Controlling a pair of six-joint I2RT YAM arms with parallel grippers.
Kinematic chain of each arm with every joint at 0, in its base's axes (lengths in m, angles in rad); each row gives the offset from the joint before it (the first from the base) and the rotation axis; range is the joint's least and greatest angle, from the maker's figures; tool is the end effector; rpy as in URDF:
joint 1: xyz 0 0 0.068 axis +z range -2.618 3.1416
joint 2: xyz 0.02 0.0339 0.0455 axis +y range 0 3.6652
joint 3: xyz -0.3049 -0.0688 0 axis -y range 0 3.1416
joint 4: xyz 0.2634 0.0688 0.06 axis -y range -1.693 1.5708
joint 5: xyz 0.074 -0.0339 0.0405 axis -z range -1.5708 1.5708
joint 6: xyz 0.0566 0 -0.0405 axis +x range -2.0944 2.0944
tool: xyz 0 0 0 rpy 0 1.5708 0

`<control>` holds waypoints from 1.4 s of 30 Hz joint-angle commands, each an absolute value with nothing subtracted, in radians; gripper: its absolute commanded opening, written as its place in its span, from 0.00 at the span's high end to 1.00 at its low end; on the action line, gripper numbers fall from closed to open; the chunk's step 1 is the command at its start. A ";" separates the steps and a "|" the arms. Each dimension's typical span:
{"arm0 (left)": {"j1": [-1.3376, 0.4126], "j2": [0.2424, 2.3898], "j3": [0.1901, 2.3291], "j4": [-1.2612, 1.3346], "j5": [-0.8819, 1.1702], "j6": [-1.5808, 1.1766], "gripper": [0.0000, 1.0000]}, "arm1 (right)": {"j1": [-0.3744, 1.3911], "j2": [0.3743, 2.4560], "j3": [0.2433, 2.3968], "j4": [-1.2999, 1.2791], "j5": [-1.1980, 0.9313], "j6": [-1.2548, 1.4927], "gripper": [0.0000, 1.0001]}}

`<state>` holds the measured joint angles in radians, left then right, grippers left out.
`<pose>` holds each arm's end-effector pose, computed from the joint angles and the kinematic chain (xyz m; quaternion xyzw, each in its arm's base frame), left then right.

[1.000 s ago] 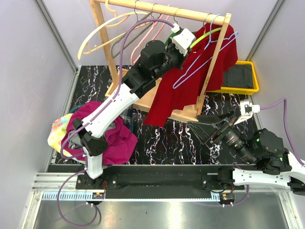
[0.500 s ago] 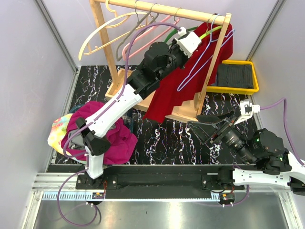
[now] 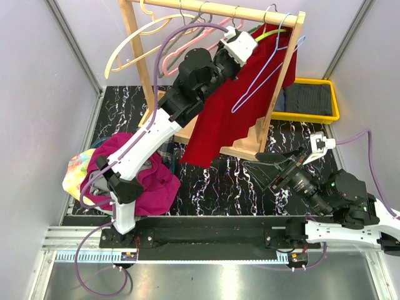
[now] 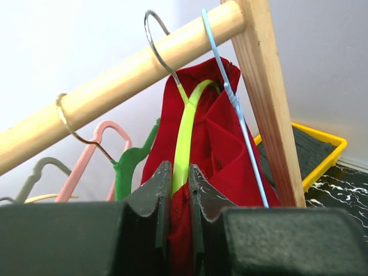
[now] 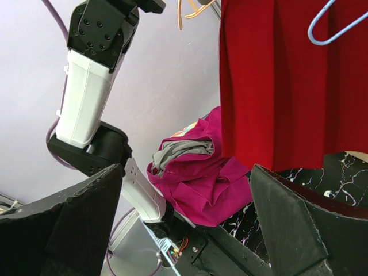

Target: Remove the skirt from the hanger

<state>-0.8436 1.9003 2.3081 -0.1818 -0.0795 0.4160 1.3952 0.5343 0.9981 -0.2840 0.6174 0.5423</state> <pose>0.3117 -0.3435 0.5908 0.3414 0.5213 -0.1417 0.7692 0.0470 0.0775 0.4617 -0.0402 0.6523 0.4926 0.5747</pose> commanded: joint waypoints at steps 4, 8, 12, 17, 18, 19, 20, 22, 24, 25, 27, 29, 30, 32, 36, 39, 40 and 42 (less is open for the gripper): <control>-0.801 1.703 2.273 0.193 -0.143 0.417 1.00 | 1.404 0.531 0.996 -0.265 0.634 0.549 0.00; -0.798 1.710 2.284 0.196 -0.126 0.408 1.00 | 1.402 0.537 0.994 -0.267 0.634 0.549 0.00; -0.798 1.729 2.298 0.123 -0.097 0.355 1.00 | 1.404 0.545 0.997 -0.268 0.634 0.551 0.00; -0.818 1.761 2.278 0.058 -0.008 0.305 0.95 | 1.404 0.546 0.991 -0.271 0.640 0.554 0.00; -0.819 1.773 2.284 0.061 -0.006 0.302 0.90 | 1.404 0.546 0.992 -0.272 0.640 0.555 0.00; -0.822 1.787 2.290 0.060 -0.006 0.302 0.79 | 1.404 0.548 0.991 -0.270 0.640 0.552 0.00; -0.824 1.816 2.311 0.060 0.024 0.296 0.71 | 1.402 0.548 0.991 -0.271 0.640 0.554 0.00; -0.825 1.847 2.341 0.038 0.038 0.291 0.66 | 1.402 0.546 0.989 -0.270 0.641 0.558 0.00; -0.830 1.885 2.373 0.022 0.043 0.294 0.61 | 1.404 0.543 0.986 -0.270 0.641 0.563 0.00; -0.834 1.899 2.385 0.012 0.048 0.296 0.60 | 1.404 0.538 0.985 -0.273 0.643 0.563 0.00; -0.839 1.919 2.393 0.003 0.057 0.301 0.50 | 1.404 0.531 0.979 -0.272 0.643 0.568 0.00; -0.844 1.927 2.382 -0.032 0.064 0.305 0.43 | 1.402 0.525 0.976 -0.272 0.643 0.569 0.00; -0.845 1.927 2.376 -0.035 0.064 0.313 0.41 | 1.404 0.523 0.974 -0.273 0.644 0.568 0.00; -0.847 1.924 2.358 -0.038 0.063 0.314 0.40 | 1.402 0.517 0.974 -0.272 0.643 0.569 0.00; -0.847 1.925 2.349 -0.054 0.052 0.327 0.39 | 1.402 0.506 0.966 -0.272 0.644 0.575 0.00; -0.847 1.928 2.349 -0.061 0.052 0.340 0.38 | 1.404 0.502 0.965 -0.272 0.647 0.575 0.00; -0.847 1.937 2.350 -0.066 0.052 0.342 0.39 | 1.404 0.500 0.966 -0.272 0.650 0.575 0.00; -0.847 1.945 2.358 -0.089 0.049 0.350 0.39 | 1.404 0.496 0.966 -0.275 0.652 0.575 0.01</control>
<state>-0.8436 1.9591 2.3306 -0.0860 0.0418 0.3252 1.3952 0.5083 0.9672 -0.2867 0.6201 0.5644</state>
